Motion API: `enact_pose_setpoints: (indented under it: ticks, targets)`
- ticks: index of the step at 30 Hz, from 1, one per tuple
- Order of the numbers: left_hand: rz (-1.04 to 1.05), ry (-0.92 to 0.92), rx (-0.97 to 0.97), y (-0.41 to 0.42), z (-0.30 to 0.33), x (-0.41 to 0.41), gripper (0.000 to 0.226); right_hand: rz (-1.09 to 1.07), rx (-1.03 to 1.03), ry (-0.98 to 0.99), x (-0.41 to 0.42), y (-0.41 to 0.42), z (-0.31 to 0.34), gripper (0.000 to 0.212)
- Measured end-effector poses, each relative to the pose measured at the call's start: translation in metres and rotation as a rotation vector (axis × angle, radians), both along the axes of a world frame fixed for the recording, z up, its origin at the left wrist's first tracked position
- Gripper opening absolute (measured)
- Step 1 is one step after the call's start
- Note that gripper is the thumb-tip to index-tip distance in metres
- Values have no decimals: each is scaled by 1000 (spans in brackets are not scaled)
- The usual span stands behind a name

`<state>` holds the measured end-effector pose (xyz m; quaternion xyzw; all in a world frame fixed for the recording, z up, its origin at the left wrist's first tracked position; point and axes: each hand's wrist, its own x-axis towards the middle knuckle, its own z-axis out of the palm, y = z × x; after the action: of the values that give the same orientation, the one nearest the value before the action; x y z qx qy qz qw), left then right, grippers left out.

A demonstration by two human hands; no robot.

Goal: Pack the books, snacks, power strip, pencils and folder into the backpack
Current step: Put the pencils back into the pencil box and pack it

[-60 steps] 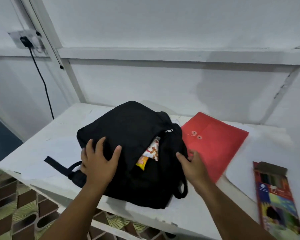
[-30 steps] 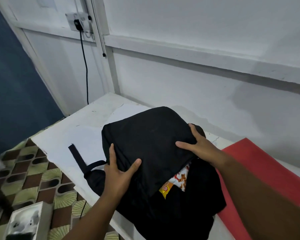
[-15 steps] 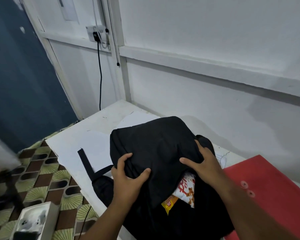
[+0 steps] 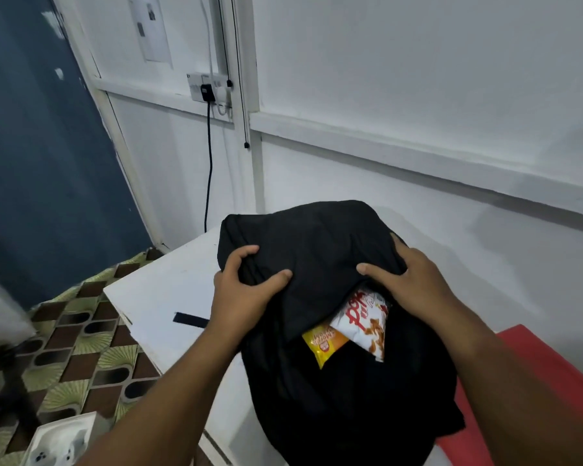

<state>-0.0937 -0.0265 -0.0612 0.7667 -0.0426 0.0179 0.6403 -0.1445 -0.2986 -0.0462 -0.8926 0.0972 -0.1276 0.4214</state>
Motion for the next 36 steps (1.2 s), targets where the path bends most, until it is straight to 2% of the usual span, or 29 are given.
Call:
enact_pose_setpoints:
  ticks: [3,7,15,19,25,29,36]
  targets:
    - [-54,-30,-14,22,22,37,58,-5,1,-56,23,24,23,64]
    - [-108,-59,-3,54,47,97,50,-43,13,-99,63,61,41,66]
    - [-286,-106,89,120,60,238,45,-217,39,-177,153,145,21,71]
    - [-409,-103,124,145,37,290,52,-370,59,-120,185,185,-14,90]
    - [-537,-79,143,166,-23,334,62,-490,90,-41,196,236,-64,85]
    - [-627,-35,228,170,-60,348,59,-524,119,-2,196,250,-98,85]
    - [-641,-76,310,174,-102,352,65,-588,76,37,190,259,-146,91]
